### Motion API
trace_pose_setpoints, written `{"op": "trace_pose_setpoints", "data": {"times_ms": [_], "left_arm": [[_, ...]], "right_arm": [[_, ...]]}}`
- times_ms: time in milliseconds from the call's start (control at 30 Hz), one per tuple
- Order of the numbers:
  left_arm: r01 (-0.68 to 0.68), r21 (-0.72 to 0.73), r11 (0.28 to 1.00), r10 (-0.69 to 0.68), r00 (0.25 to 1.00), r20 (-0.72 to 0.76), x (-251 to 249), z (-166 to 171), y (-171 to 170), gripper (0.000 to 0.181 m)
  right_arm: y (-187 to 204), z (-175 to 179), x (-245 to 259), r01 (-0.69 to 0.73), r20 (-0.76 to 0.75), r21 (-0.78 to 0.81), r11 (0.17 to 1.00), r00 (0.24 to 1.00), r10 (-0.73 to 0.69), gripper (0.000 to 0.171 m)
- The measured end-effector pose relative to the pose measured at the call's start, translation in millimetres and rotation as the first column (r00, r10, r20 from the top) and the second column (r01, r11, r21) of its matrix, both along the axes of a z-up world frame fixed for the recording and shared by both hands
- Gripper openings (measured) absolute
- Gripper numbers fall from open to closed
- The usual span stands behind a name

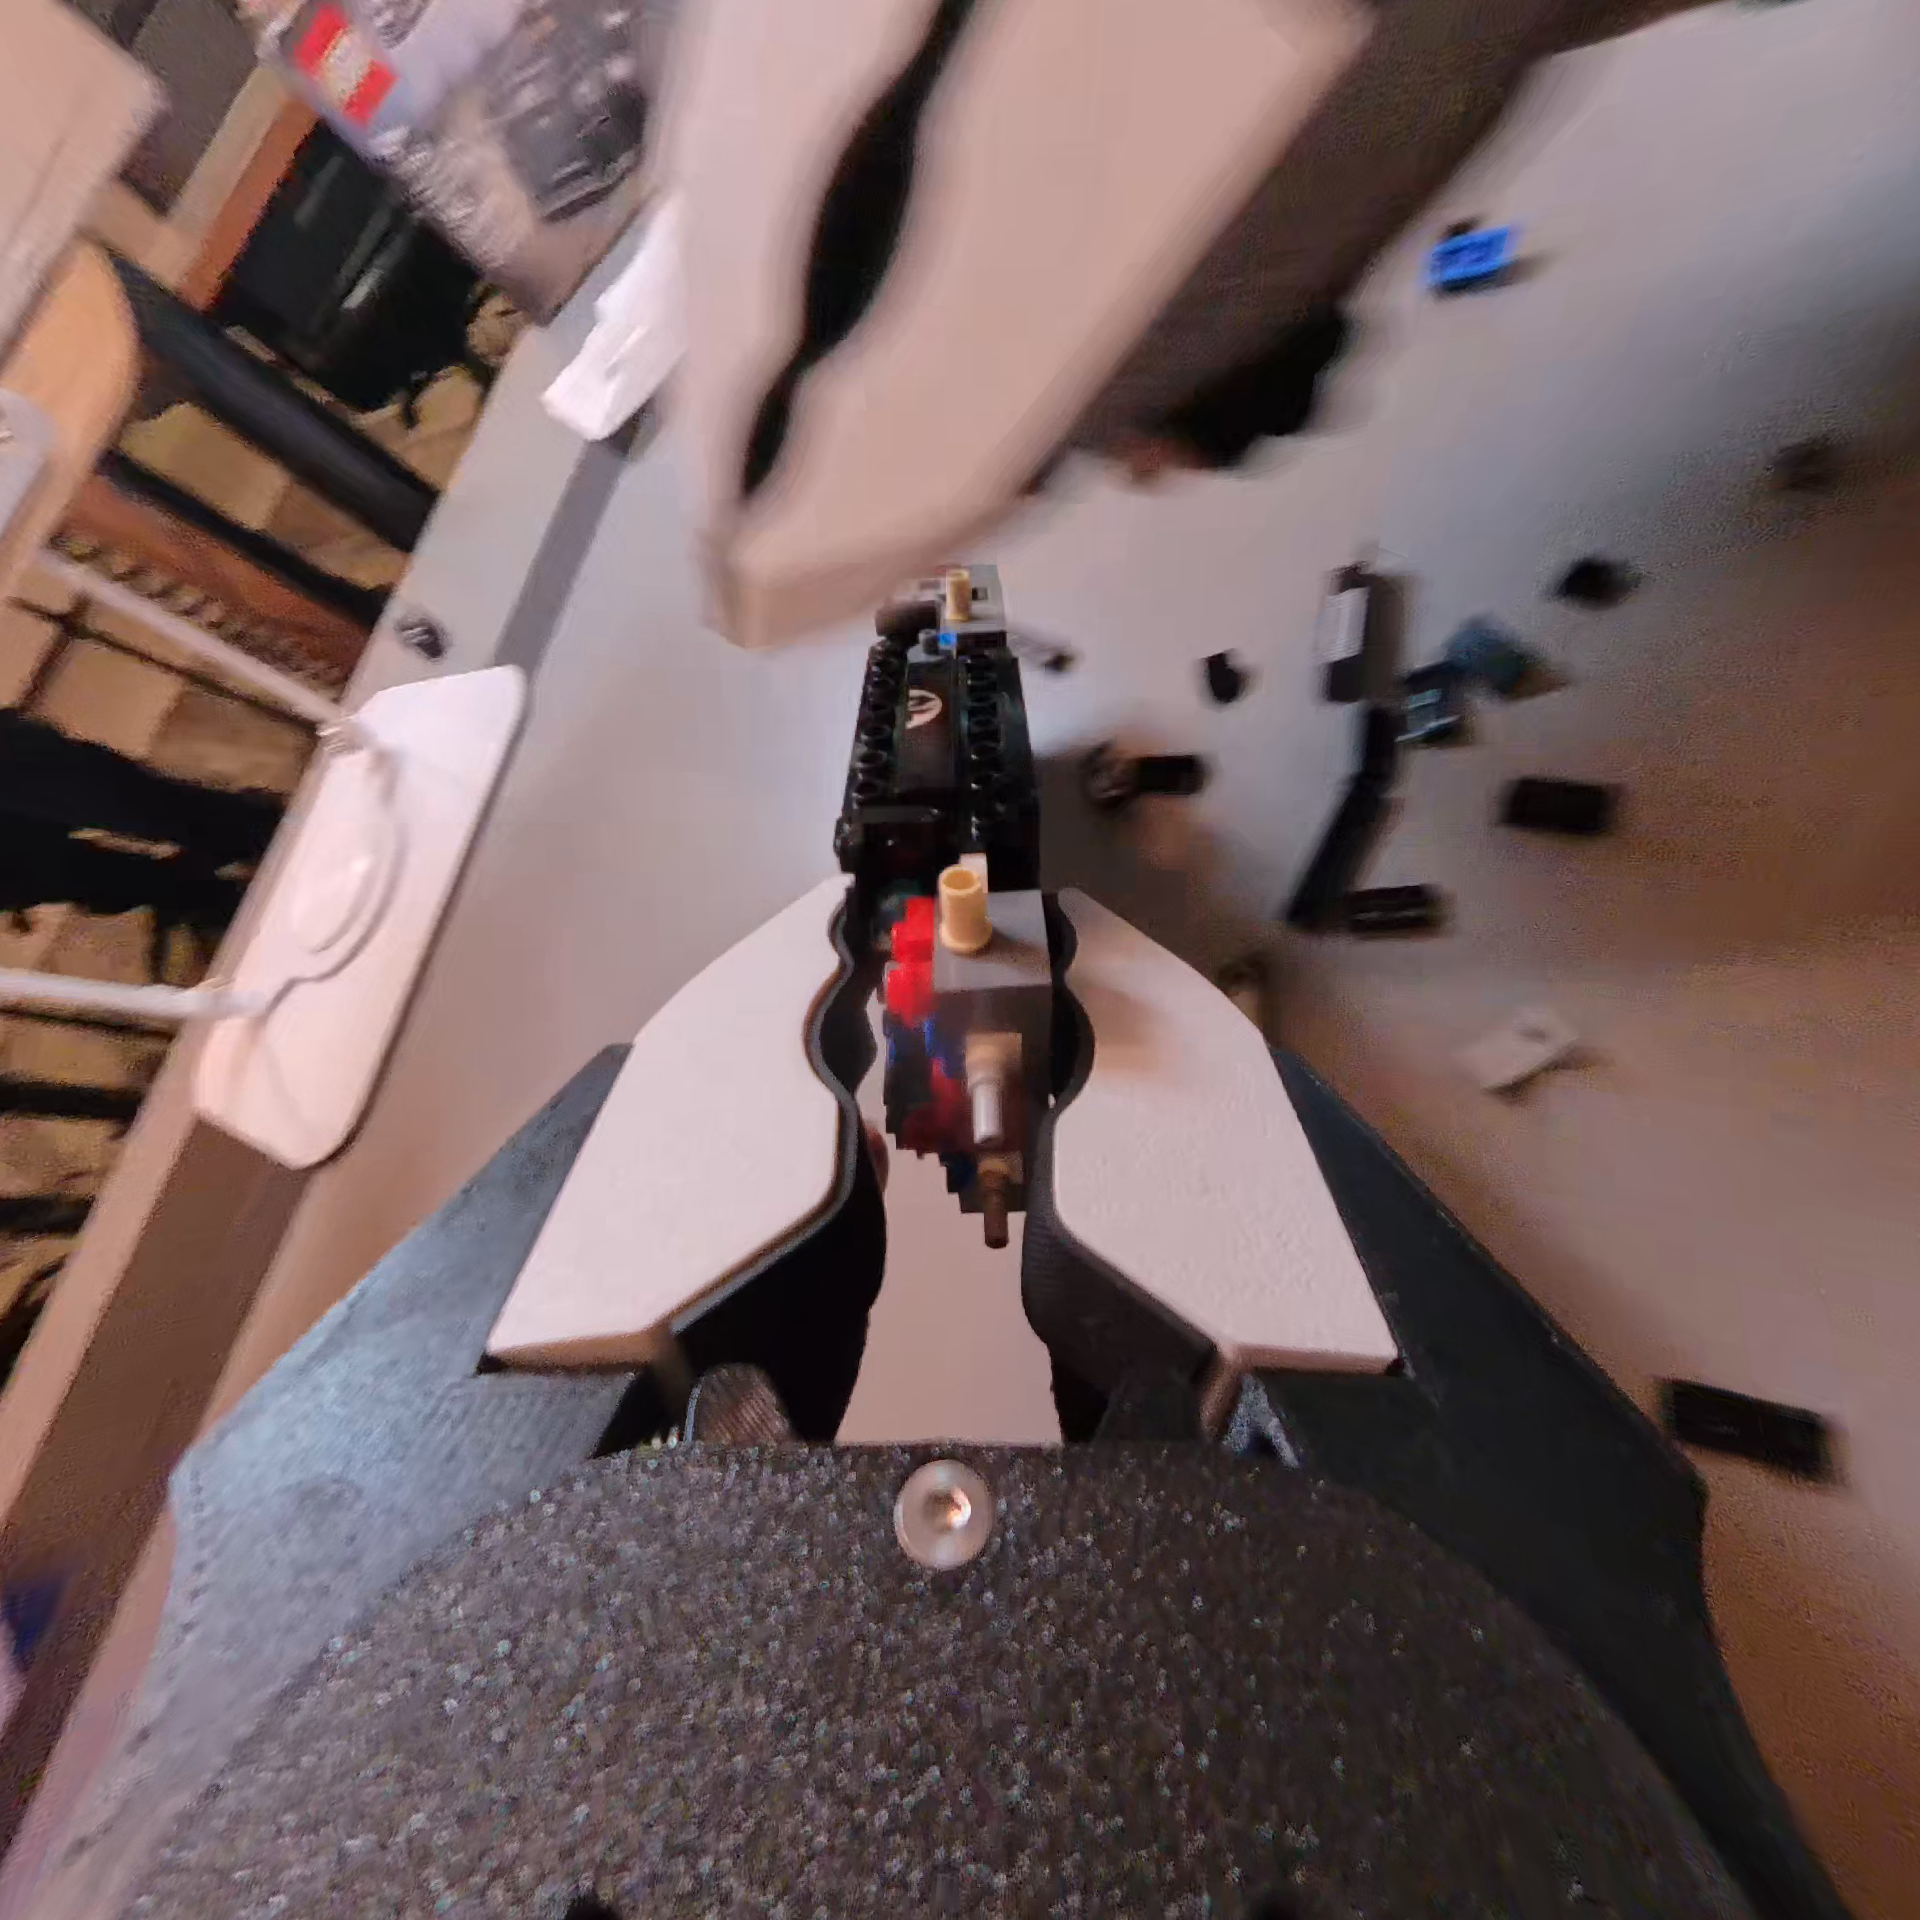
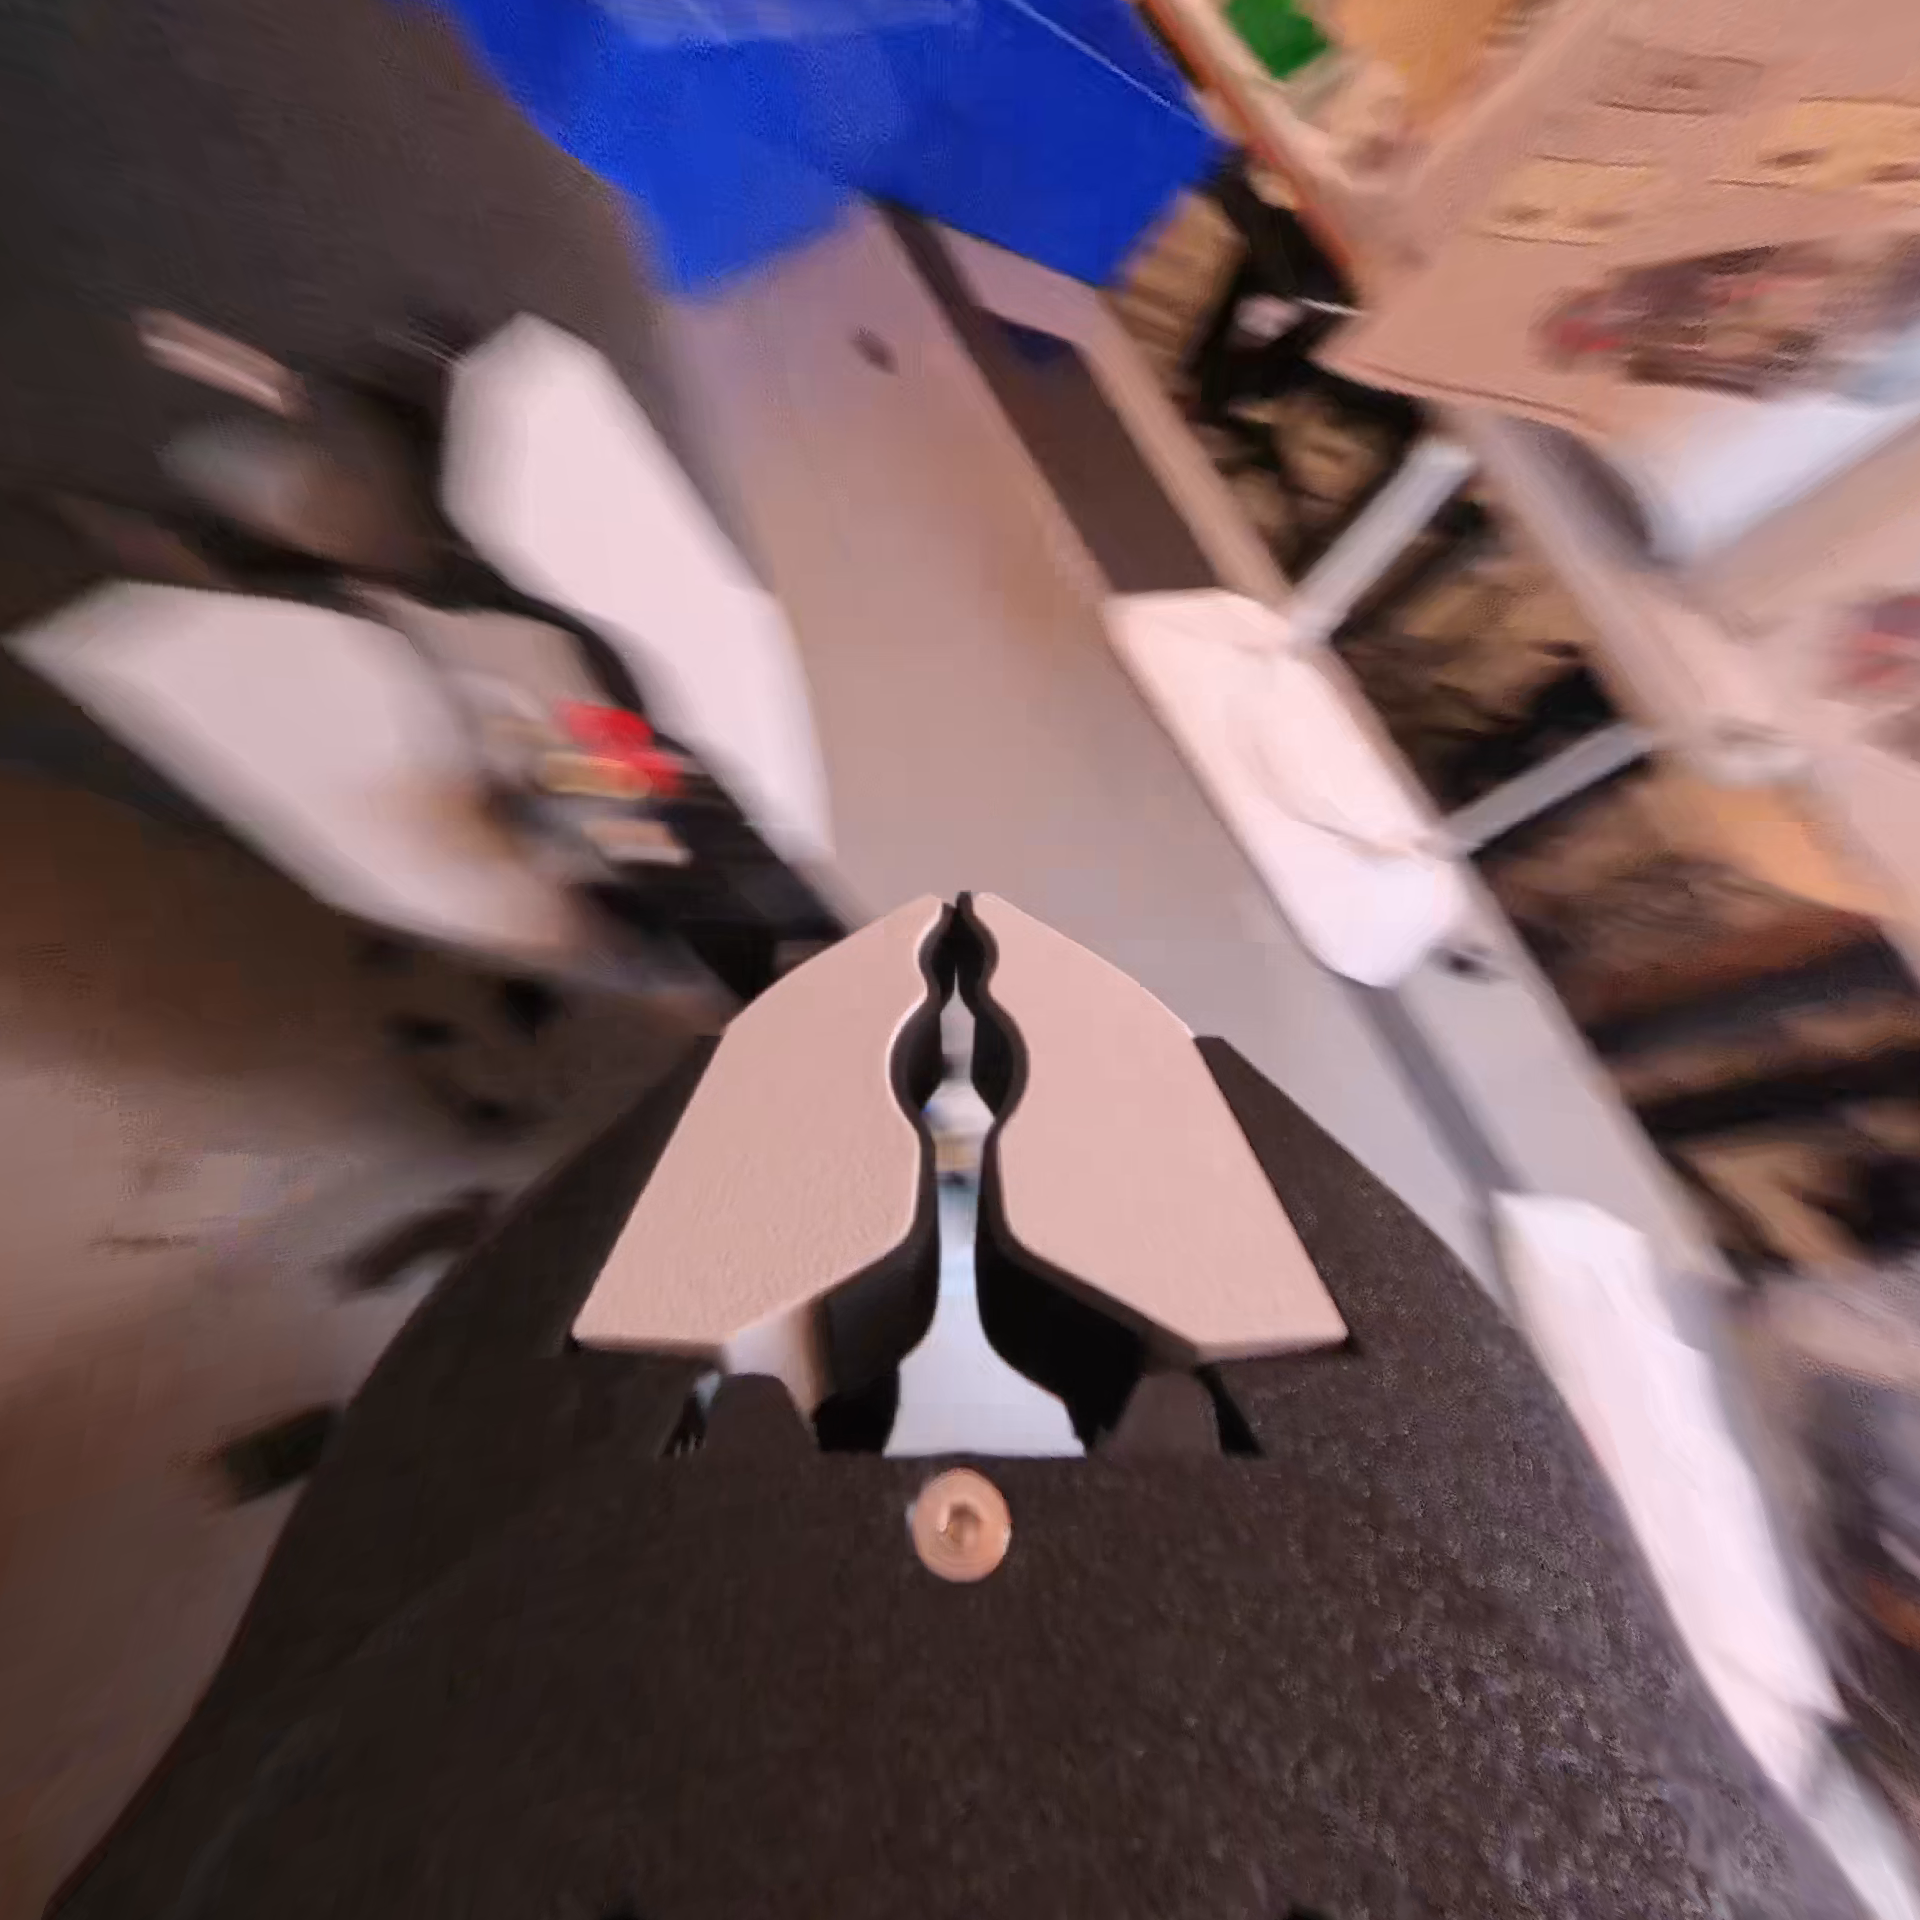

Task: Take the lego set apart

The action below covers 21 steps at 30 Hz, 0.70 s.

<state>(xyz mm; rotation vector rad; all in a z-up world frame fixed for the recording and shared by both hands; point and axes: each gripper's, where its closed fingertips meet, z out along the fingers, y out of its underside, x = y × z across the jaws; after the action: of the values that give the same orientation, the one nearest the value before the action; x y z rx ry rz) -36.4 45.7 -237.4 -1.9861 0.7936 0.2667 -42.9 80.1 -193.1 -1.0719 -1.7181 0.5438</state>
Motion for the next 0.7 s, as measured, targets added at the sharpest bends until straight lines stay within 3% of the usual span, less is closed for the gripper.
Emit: {"op": "trace_pose_setpoints", "data": {"times_ms": [67, 167, 267, 333, 367, 467, 567, 700], "left_arm": [[0.009, 0.007, 1.0, -0.009, 0.999, -0.043, 9.3, -3.3, -1.8, 0.031], [-0.048, -0.011, 0.999, 0.048, 0.998, 0.038, -10.3, 2.7, 3.5, 0.03], [-0.031, -0.007, 0.999, 0.031, 0.999, 0.017, -4.6, -0.1, 2.5, 0.03], [-0.032, -0.008, 0.999, 0.033, 0.999, 0.016, -3.1, 0.2, 3.1, 0.03], [-0.035, -0.007, 0.999, 0.035, 0.999, 0.017, -3.2, 0.9, 3.5, 0.03], [-0.029, -0.004, 1.0, 0.029, 1.0, -0.011, -2.5, 0.4, 2.6, 0.03], [-0.021, -0.003, 1.0, 0.021, 0.999, -0.029, 1.0, 0.1, 1.3, 0.03], [-0.029, -0.009, 1.0, 0.029, 0.999, -0.033, 0.9, -0.5, 0.8, 0.03]], "right_arm": [[13.0, 8.0, 4.0, 0.01, -0.008, -0.117, 0.993, 1.0, -0.011, 0.0], [-5.0, 13.4, 11.2, -0.078, -0.033, -0.145, 0.986, 0.997, 0.074, 0.0], [-25.5, 7.7, 15.9, -0.171, -0.022, -0.167, 0.971, 0.985, 0.169, 0.0], [-39.6, 2.9, 14.7, -0.212, 0.002, -0.179, 0.961, 0.976, 0.216, 0.021], [-43.5, 1.3, 13.6, -0.218, 0.009, -0.183, 0.959, 0.975, 0.223, 0.021], [-44.3, -0.3, 12.2, -0.217, 0.018, -0.193, 0.957, 0.974, 0.225, 0.02], [-44.5, -1.3, 12.8, -0.223, 0.031, -0.212, 0.952, 0.972, 0.234, 0.008], [-46.4, -4.2, 14.8, -0.226, 0.058, -0.181, 0.957, 0.969, 0.24, 0.008]]}}
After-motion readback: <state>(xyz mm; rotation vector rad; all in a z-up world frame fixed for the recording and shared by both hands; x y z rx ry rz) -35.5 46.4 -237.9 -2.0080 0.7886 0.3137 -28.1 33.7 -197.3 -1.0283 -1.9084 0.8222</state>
